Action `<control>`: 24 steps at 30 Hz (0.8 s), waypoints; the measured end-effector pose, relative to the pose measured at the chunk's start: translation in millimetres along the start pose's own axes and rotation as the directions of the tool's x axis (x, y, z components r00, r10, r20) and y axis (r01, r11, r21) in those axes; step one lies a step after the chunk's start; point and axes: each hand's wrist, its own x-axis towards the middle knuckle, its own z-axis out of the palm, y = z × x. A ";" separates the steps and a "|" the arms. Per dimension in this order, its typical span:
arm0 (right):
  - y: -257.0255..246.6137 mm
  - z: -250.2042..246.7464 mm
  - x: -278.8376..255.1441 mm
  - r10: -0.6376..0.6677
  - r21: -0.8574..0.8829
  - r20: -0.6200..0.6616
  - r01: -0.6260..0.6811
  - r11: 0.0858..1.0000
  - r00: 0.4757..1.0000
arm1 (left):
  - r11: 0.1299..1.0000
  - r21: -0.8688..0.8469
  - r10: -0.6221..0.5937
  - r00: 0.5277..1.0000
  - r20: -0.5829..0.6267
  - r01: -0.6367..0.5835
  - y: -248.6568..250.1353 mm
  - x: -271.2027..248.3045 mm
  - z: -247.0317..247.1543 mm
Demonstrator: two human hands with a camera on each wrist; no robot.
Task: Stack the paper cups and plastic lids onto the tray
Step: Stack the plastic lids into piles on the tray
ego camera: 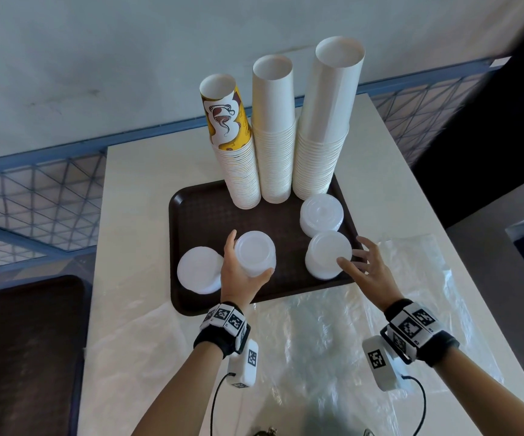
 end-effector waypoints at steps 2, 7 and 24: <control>-0.6 1.5 3.3 0.005 -0.003 0.017 -0.005 1.000 1.000 | 1.000 0.004 0.008 1.000 0.004 -0.008 -0.8 0.9 1.8; -3.7 3.8 8.4 0.024 -0.008 0.051 -0.024 1.000 0.998 | 0.998 0.008 0.055 0.998 0.010 -0.055 -5.6 3.3 3.1; -25.7 24.5 -58.3 -0.504 -0.080 -0.026 0.501 0.862 0.863 | 0.998 -0.034 0.053 0.990 0.129 -0.049 -7.1 -15.6 -5.8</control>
